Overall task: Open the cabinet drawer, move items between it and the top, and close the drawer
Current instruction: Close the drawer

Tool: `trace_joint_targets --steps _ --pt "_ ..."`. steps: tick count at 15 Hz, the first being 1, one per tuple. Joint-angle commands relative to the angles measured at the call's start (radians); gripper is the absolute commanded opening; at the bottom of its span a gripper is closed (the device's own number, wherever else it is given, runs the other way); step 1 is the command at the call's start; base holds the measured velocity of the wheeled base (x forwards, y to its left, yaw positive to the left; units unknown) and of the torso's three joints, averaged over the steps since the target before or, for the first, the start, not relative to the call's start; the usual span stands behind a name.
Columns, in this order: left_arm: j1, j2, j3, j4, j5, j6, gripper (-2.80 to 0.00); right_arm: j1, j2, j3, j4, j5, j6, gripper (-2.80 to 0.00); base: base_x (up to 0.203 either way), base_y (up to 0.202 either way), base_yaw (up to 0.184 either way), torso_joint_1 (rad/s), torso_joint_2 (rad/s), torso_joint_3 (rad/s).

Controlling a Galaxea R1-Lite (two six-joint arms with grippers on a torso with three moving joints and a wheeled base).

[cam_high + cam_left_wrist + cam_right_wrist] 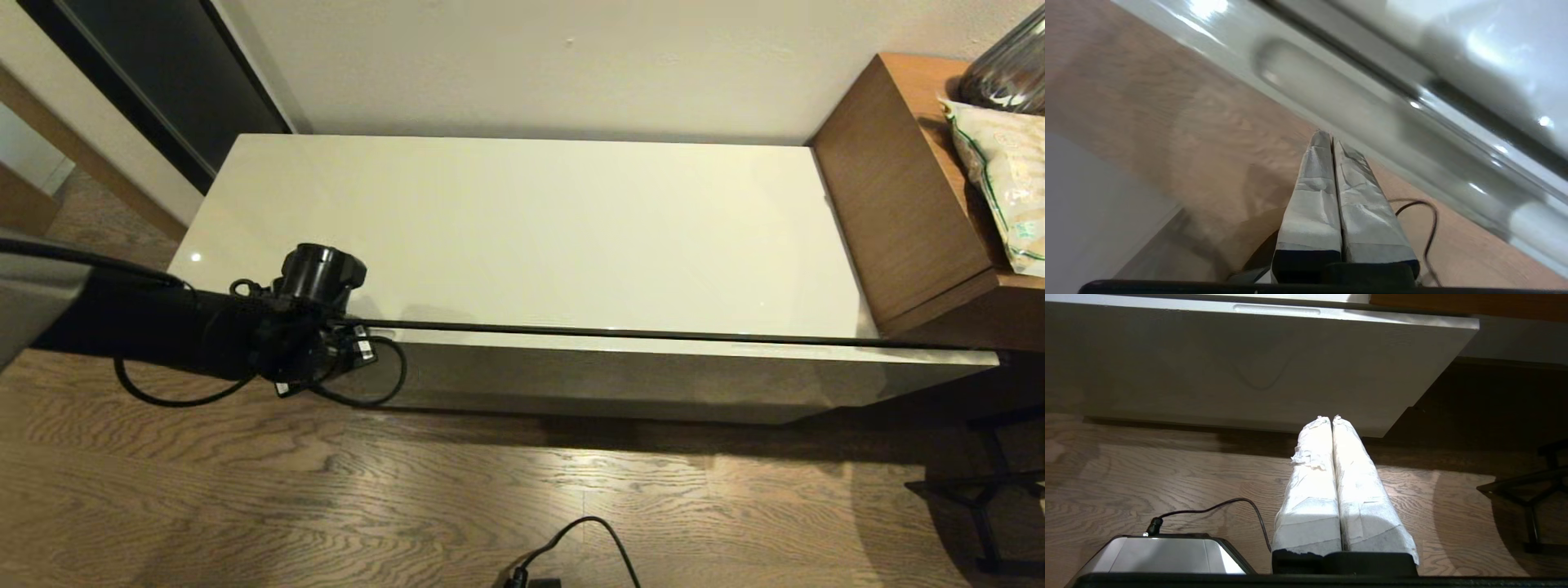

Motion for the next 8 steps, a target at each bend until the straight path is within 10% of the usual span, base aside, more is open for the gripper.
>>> trace_joint_targets --steps 1,8 --pt "0.007 -0.029 -0.064 0.072 0.002 -0.002 -2.8 0.001 -0.002 -0.001 0.0 0.0 -0.001 -2.8 0.0 0.0 0.0 0.0 0.0 0.0" --pt "0.012 -0.485 -0.123 0.492 -0.072 0.031 -2.8 0.001 -0.002 0.0 0.0 0.0 -0.001 -2.8 0.0 0.0 0.0 0.0 0.0 0.0"
